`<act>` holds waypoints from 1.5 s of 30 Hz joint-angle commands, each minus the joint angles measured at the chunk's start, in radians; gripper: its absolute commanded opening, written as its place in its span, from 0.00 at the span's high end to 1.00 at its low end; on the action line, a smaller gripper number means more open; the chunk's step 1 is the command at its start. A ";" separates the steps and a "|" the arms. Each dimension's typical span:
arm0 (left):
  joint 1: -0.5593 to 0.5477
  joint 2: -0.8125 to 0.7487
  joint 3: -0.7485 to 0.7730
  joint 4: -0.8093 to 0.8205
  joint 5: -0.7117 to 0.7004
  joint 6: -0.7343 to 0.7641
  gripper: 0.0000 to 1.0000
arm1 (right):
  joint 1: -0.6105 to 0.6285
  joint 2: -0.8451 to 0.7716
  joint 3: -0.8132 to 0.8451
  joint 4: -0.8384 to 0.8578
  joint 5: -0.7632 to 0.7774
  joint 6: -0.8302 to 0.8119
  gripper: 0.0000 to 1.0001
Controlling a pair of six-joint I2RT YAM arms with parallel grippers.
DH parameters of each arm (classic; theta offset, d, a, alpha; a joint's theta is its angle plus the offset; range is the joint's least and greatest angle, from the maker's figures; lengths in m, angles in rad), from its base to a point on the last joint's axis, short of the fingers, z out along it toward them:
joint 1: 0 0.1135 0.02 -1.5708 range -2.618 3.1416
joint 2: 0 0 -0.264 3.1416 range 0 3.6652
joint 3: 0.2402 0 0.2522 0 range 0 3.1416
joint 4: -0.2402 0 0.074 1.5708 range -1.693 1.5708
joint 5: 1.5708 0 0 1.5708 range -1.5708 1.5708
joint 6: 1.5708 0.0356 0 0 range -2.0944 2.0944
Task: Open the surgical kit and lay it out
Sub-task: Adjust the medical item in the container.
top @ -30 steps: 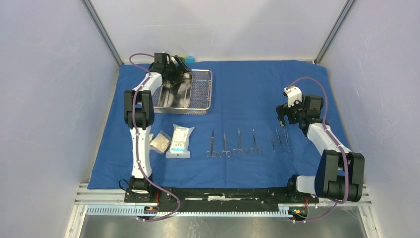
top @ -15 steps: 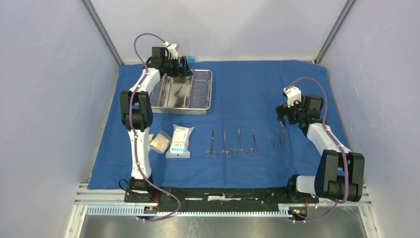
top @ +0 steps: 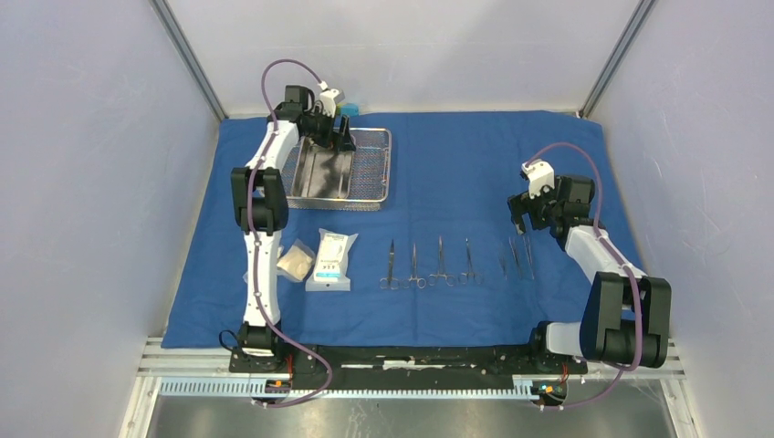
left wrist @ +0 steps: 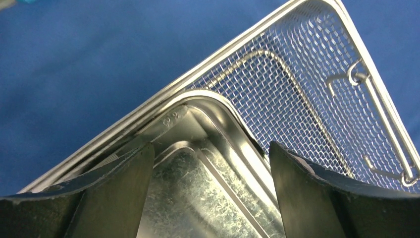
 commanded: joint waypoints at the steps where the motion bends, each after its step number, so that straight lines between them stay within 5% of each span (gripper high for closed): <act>1: 0.007 0.005 0.017 -0.032 0.055 0.078 0.09 | -0.007 0.015 -0.004 0.011 0.005 -0.015 0.02; 31: 0.035 0.098 0.047 0.165 0.033 -0.234 0.00 | -0.007 0.057 0.017 -0.004 0.024 -0.024 0.02; 37: 0.037 -0.028 -0.153 0.291 0.100 -0.163 0.00 | -0.007 0.057 0.014 -0.006 0.033 -0.030 0.02; 45: 0.049 -0.220 -0.377 0.370 0.131 0.125 0.00 | -0.006 0.070 0.019 -0.011 0.025 -0.032 0.02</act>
